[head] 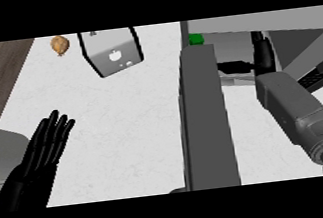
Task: Pick up the milk, place it into the microwave and close the microwave
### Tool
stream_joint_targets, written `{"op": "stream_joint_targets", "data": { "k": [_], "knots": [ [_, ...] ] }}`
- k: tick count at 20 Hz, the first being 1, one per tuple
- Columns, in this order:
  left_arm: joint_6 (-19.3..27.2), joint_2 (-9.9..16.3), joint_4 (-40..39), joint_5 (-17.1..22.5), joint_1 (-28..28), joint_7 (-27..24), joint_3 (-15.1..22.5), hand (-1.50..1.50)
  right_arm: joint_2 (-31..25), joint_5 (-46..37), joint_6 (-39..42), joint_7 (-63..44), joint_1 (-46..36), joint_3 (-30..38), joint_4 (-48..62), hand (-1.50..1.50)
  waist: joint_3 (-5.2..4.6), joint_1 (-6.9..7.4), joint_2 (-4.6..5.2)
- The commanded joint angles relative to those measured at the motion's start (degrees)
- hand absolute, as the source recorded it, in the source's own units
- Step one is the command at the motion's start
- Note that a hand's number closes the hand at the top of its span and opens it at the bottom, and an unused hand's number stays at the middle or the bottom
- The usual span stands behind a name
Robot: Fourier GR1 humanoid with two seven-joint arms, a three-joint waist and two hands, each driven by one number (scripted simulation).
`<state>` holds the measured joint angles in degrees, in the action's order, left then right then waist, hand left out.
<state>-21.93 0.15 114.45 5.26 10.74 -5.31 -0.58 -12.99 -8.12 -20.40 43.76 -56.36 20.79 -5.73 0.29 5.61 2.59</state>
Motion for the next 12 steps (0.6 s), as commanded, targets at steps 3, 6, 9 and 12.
{"op": "stream_joint_targets", "data": {
  "k": [3, 6, 9, 12],
  "knots": [
    [-1.03, 0.19, -1.41, 0.52, -0.33, 1.59, 1.71, -1.5, 1.38, 1.41, 6.61, 3.43, 2.96, 1.15, -0.48, -1.5, -0.05, -1.42, -0.71],
    [-1.69, -0.08, -2.88, -0.4, 0.5, 0.01, 2.85, -1.5, 2.8, 1.89, 9.81, 5.29, 5.13, 1.34, -0.65, -1.5, -0.11, -2.26, -1.18],
    [-2.49, 1.63, -4.17, 1.65, -3.63, 3.96, 1.68, -1.5, 4.54, 2.36, 12.2, 7.42, 8.04, 1.26, -1.4, -1.5, -0.17, -3.81, -1.81],
    [-3.48, 1.83, -7.51, -2.28, -7.57, 3.24, 5.12, -1.5, 3.89, 3.49, 14.59, 8.06, 8.26, 2.11, -2.36, -1.5, -0.17, -4.2, -1.82]
  ]
}}
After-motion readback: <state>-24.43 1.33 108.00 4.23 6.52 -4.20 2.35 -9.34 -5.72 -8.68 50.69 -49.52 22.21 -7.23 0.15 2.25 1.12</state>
